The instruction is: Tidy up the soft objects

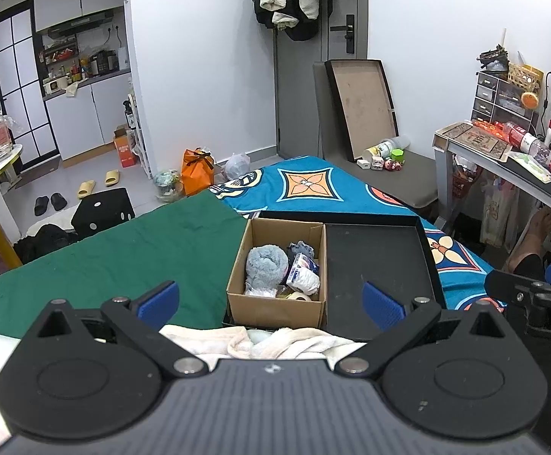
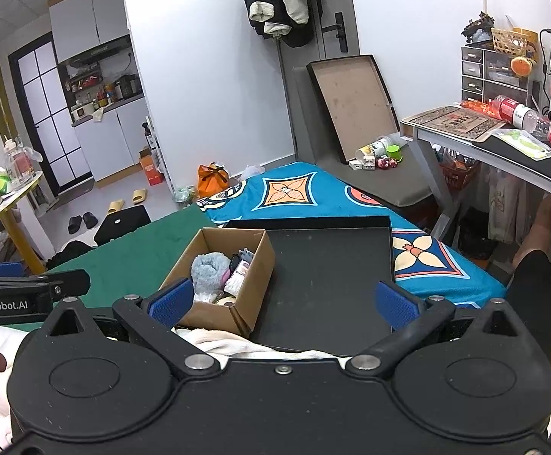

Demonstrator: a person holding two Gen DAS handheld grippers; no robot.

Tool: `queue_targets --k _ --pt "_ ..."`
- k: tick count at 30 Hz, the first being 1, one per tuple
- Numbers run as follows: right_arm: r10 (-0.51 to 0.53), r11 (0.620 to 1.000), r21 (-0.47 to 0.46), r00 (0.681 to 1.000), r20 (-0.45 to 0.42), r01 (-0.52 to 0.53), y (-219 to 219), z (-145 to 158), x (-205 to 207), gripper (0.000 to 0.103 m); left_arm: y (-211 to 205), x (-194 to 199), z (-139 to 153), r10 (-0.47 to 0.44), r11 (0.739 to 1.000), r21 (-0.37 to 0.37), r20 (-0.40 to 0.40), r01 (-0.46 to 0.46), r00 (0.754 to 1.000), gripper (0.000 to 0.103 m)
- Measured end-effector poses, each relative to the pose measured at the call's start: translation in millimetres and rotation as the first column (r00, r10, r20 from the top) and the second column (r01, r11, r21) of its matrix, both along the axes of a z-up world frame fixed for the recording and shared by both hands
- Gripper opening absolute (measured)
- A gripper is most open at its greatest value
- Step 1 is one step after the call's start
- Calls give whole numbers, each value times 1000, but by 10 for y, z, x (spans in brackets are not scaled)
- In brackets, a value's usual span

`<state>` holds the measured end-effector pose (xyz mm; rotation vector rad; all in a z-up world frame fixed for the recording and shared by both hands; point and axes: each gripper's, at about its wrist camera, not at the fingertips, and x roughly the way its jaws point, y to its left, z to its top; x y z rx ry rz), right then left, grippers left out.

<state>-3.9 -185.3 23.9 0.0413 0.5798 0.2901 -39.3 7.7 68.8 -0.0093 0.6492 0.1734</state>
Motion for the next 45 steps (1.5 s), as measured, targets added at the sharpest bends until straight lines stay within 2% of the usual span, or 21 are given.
queue_targets --k 21,45 --pt "29 1000 1 999 -28 -29 33 32 7 103 49 34 -14 14 1000 -4 -16 -14 1000 102" --pt "-27 999 -27 999 -25 27 -45 16 107 103 93 187 -46 -4 1000 -8 -28 3 1000 102"
